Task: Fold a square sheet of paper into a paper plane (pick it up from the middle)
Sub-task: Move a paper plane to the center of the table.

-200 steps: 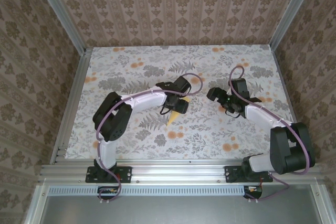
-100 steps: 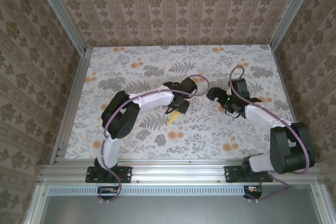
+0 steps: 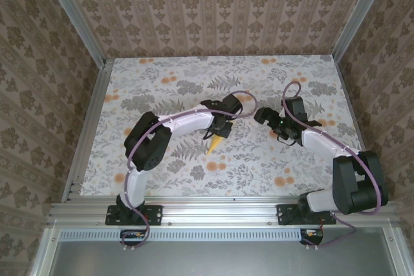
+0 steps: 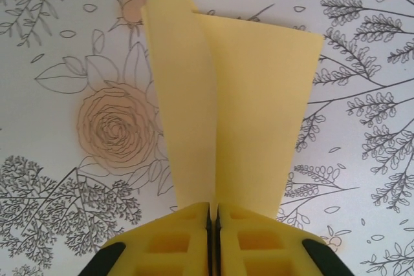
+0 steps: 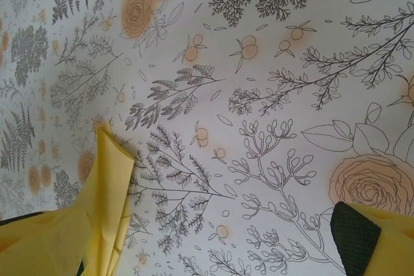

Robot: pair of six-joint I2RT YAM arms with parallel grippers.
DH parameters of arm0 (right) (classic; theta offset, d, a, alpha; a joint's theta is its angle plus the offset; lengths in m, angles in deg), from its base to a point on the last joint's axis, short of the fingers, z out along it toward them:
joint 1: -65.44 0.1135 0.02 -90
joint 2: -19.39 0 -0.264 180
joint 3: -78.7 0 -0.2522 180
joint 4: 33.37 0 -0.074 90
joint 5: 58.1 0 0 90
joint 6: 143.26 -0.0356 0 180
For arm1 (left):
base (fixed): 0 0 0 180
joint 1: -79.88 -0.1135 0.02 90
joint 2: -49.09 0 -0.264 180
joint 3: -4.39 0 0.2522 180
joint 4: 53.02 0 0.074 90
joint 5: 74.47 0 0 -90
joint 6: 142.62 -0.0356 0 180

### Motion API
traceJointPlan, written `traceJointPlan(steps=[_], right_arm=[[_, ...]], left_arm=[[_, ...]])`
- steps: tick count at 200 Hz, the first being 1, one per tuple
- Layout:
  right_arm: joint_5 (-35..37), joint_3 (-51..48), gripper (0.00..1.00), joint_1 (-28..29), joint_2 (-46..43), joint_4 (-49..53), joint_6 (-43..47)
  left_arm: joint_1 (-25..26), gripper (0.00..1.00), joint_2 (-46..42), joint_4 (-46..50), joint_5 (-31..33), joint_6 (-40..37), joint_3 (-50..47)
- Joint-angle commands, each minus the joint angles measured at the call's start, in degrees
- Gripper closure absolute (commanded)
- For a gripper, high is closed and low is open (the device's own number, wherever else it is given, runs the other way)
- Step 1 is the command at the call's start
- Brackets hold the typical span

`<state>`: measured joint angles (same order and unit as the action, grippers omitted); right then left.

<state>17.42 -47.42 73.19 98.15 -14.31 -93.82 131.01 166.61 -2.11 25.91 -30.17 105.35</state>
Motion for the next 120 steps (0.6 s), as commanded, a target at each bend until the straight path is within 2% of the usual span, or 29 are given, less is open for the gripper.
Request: traceJointPlan(steps=[1,50,75,120], right_arm=[[-1.6,-0.3,0.02,0.5,0.5,-1.2,-0.2],[-2.3,-0.7,0.03,4.3,0.5,-3.0,-1.9],[-1.9,-0.2,0.03,8.7,3.4,-3.8,-3.3],[2.1,5.9,0.00,20.3,9.7,-0.5,-3.6]], left_arm=[[-2.5,0.90,-5.1,-1.9,-3.3,3.6,-3.0],[-10.5,0.91,-12.6,-18.1,-19.0,13.5,-17.6],[-13.8,0.91,-15.4,-28.2,-25.0,20.2,-25.2],[-16.4,0.92,-17.4,-40.9,-26.7,30.3,-34.9]])
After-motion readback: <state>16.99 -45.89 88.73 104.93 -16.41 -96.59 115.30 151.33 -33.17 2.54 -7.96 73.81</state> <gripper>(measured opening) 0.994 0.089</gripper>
